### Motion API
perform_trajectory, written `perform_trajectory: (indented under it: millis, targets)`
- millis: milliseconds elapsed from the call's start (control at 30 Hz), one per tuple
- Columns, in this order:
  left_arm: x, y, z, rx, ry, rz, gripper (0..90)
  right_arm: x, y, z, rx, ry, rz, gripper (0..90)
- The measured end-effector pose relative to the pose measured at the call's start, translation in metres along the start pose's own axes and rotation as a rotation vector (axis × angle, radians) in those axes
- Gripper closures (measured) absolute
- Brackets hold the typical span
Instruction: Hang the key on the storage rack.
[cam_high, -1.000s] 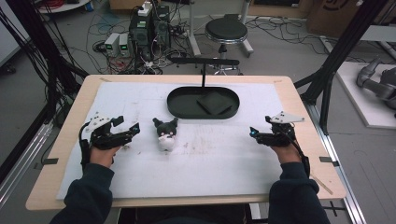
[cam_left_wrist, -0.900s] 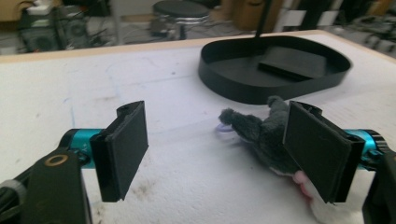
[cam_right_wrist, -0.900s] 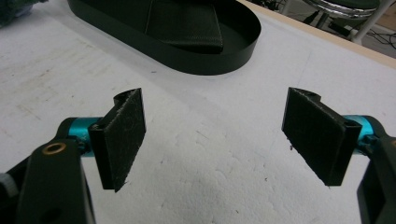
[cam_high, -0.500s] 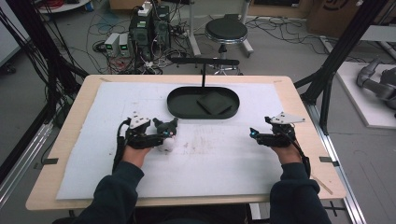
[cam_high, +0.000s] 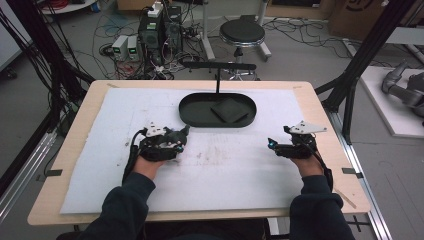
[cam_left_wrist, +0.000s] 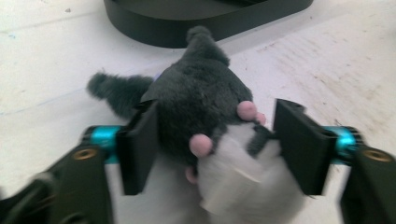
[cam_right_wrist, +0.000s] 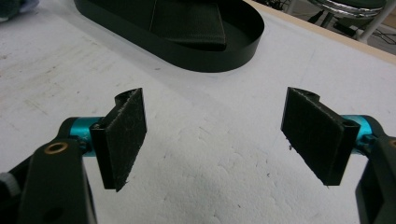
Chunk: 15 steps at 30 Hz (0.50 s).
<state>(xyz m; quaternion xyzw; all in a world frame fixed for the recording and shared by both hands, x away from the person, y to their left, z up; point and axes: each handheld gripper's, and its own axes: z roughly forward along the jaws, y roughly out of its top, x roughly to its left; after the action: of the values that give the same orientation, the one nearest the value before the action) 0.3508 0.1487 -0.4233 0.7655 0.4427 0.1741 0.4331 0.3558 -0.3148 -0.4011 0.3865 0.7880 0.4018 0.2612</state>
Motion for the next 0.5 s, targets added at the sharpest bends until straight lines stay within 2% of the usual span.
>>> perform_trajectory:
  millis: [67,167,200,267,300,367,433,500]
  targets:
    - [0.009,-0.002,-0.006,-0.003,-0.007,-0.011,51.0,0.000,0.000,0.000,0.001,-0.001,-0.006,22.9]
    - [0.018,-0.003,-0.013,-0.032,0.002,-0.042,53.7,0.001,0.000,0.000,0.003,0.002,-0.007,22.9]
    - [0.019,-0.003,-0.014,-0.031,0.005,-0.031,54.0,0.001,0.000,0.001,0.002,0.001,-0.004,22.9]
    - [0.017,-0.003,-0.012,-0.027,0.020,-0.020,49.6,0.001,0.000,0.001,0.007,0.004,-0.006,23.0]
    - [0.016,-0.003,-0.010,-0.017,0.027,-0.018,42.4,0.001,0.000,0.001,0.005,0.003,-0.009,23.0]
    - [0.012,-0.004,-0.004,0.017,0.013,-0.022,34.2,0.001,0.000,0.002,0.007,0.002,-0.012,23.1]
    - [0.008,-0.005,0.002,0.057,-0.003,-0.005,30.3,0.001,0.000,0.002,0.008,0.003,-0.011,23.1]
    - [0.003,-0.005,0.008,0.074,-0.008,0.020,30.0,0.001,0.000,0.002,0.007,0.006,-0.010,23.3]
